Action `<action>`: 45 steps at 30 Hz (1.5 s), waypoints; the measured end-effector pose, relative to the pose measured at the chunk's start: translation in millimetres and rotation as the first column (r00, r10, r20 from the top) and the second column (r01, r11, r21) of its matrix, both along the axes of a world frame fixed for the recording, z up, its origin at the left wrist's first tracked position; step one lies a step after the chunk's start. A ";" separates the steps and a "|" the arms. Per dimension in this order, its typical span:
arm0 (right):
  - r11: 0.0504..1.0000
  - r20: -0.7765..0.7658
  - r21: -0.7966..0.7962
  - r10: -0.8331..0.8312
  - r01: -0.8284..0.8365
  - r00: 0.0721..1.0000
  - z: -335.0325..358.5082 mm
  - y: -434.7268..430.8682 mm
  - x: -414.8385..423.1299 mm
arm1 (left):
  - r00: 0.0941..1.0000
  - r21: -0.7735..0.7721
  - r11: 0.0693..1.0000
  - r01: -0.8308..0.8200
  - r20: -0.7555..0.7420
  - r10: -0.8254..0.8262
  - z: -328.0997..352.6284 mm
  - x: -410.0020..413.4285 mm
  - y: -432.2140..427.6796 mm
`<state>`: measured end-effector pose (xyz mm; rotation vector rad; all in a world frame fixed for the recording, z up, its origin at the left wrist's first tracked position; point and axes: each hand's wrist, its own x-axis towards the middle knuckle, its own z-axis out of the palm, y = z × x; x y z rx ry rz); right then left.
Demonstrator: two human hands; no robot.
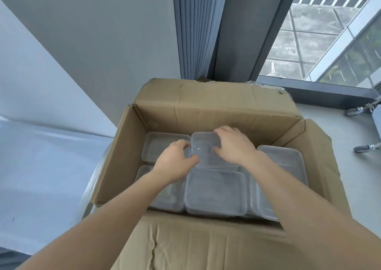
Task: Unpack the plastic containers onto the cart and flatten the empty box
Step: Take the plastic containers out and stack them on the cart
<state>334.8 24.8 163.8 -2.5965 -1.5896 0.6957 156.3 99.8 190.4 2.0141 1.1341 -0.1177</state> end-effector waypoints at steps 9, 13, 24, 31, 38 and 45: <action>0.991 0.058 -0.119 0.063 -0.056 0.996 -22.2 19.1 8.2 | 0.996 -0.050 0.995 -0.086 -0.012 0.085 -15.1 -9.7 11.9; 0.990 0.054 -0.137 0.042 -0.034 0.998 -20.9 22.9 5.0 | 0.996 -0.074 0.993 -0.089 0.004 0.090 -18.4 -11.5 16.1; 0.997 -0.023 -0.057 -0.052 0.051 0.998 10.0 13.9 -3.6 | 0.995 -0.125 0.988 -0.095 0.021 0.099 -16.4 -14.2 29.8; 0.997 -0.036 -0.043 -0.058 0.057 0.998 39.7 6.7 -6.6 | 0.994 -0.123 0.988 -0.089 0.052 0.096 -8.6 -19.8 33.3; 0.845 -0.472 0.184 -0.372 0.503 0.799 63.9 -0.7 -15.2 | 0.948 -0.287 0.943 -0.166 0.218 0.233 6.3 -26.4 28.4; 0.764 -0.751 0.161 -0.316 0.625 0.580 42.6 -3.6 -49.5 | 0.864 -0.492 0.862 -0.123 0.375 0.337 20.8 -29.7 19.6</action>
